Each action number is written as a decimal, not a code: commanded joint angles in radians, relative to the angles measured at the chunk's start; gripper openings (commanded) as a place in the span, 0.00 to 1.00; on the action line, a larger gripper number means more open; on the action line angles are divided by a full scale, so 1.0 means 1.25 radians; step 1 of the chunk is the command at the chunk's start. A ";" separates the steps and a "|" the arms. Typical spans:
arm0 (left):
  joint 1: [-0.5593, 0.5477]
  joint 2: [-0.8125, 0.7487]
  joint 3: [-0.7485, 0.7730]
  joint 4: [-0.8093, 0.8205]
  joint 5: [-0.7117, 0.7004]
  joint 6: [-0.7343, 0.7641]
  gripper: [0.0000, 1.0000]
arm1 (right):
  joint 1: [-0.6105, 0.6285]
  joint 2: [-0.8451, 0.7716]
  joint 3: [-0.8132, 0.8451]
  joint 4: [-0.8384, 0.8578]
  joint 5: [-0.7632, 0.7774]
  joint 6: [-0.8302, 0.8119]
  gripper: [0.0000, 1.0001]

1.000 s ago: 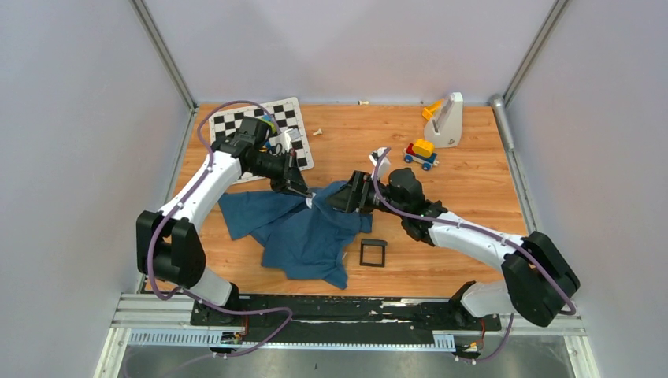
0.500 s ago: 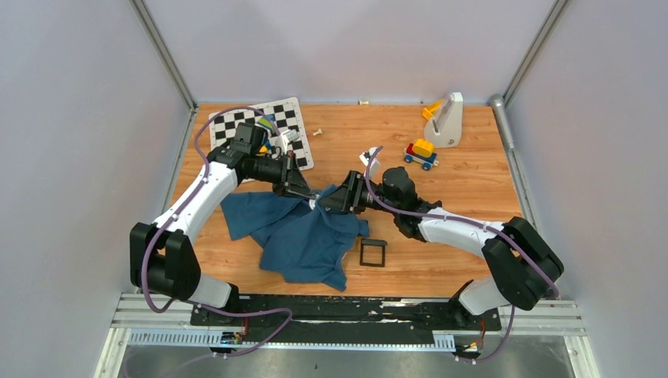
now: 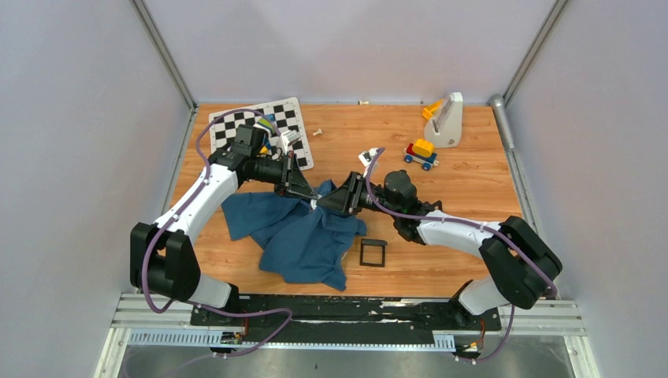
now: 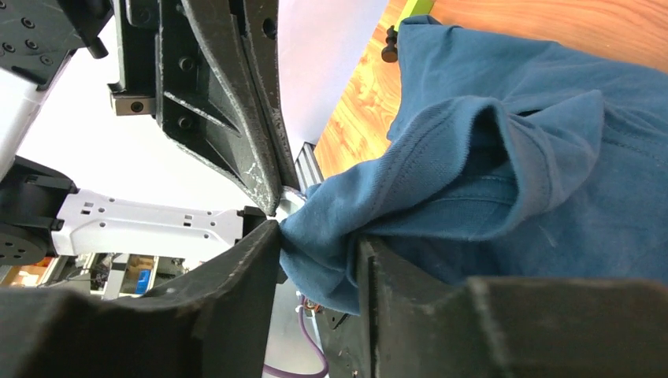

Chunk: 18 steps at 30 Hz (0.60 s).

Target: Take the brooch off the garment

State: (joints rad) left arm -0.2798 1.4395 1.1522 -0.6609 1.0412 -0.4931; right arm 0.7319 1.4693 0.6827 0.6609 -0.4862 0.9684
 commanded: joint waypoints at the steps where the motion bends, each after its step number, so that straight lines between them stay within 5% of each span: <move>1: -0.003 -0.039 -0.002 0.048 0.051 -0.032 0.00 | 0.017 0.013 0.020 0.071 -0.023 0.008 0.35; 6: -0.003 -0.047 -0.012 0.073 0.061 -0.055 0.00 | 0.020 0.008 0.012 0.071 -0.017 0.003 0.21; 18: -0.003 -0.075 -0.043 0.142 0.073 -0.119 0.00 | 0.054 -0.008 0.079 -0.130 0.082 -0.094 0.21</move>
State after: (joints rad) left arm -0.2626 1.4048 1.0870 -0.5602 1.0363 -0.5610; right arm 0.7528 1.4712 0.7139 0.6186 -0.4706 0.9356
